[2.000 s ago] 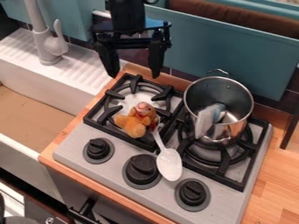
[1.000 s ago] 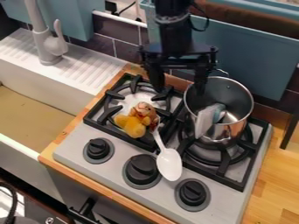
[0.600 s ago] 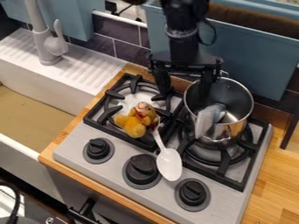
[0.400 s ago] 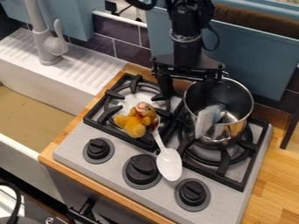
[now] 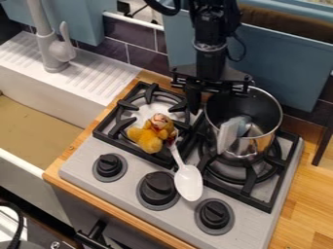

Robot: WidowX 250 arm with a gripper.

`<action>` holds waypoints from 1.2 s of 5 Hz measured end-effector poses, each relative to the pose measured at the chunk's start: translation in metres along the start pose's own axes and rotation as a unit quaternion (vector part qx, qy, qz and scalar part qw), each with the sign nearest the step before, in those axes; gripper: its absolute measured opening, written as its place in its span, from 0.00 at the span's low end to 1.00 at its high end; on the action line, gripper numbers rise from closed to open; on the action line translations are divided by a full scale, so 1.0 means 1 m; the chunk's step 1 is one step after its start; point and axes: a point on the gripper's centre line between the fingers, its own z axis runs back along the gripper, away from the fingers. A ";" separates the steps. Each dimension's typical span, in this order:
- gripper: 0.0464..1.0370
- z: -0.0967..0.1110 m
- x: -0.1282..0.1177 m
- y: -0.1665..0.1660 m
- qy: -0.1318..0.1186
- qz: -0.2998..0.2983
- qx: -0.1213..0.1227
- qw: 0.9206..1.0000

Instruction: Move the silver pot to the left side burner

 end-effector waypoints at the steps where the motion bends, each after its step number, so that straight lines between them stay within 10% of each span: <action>1: 0.19 0.000 -0.004 -0.002 0.014 0.030 -0.007 0.999; 2: 0.04 0.000 -0.007 0.001 0.028 0.058 -0.010 0.998; 6: 0.01 0.019 -0.016 0.017 0.057 0.098 -0.035 0.993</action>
